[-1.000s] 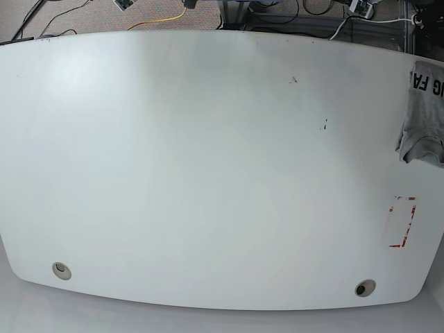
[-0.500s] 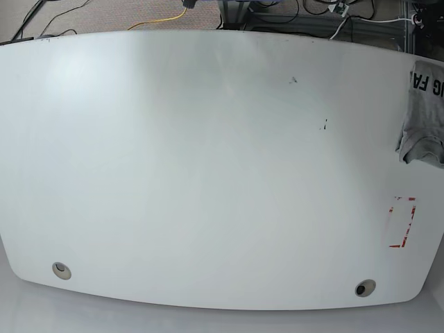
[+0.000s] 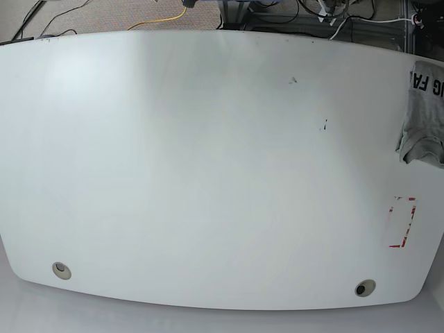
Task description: Layout the t-shirt on the table in an organized manner, then fold the t-shirt properly
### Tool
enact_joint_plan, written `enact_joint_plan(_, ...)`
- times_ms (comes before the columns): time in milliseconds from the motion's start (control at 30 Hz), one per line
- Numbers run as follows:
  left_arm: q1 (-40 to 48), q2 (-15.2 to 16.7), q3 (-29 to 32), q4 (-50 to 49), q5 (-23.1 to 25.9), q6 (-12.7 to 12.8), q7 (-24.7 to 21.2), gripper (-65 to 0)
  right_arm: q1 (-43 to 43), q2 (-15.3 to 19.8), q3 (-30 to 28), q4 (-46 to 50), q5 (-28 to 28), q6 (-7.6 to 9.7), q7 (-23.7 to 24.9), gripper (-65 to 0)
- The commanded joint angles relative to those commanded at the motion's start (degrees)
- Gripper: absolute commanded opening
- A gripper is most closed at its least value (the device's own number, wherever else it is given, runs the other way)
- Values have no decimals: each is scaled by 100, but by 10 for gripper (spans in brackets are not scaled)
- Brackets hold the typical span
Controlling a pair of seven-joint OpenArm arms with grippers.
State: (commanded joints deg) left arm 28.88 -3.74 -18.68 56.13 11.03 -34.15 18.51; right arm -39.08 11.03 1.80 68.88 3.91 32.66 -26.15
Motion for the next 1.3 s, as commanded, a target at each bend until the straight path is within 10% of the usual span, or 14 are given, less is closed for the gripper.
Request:
enact_joint_plan(300,-791,-9,0,-1591,598,624,-633,-557,967,-35,0,-1670,0,-105,448,-644)
enact_joint_plan(700,-1943,-35,0,-3851,1081,1881,-1371,-554,1960,-44,-308,-3560,0,-703,1222,-644)
enact_joint_plan(1067,-2303,105,0,-4308,1152,2813,-1354,-489,2558,-202,-343,-4149,0,-1143,1363,-642)
enact_joint_plan(1300,-2330,123,0,-4308,1143,2989,-1204,-524,2690,-316,-352,-4149,0,-1459,1345,-642)
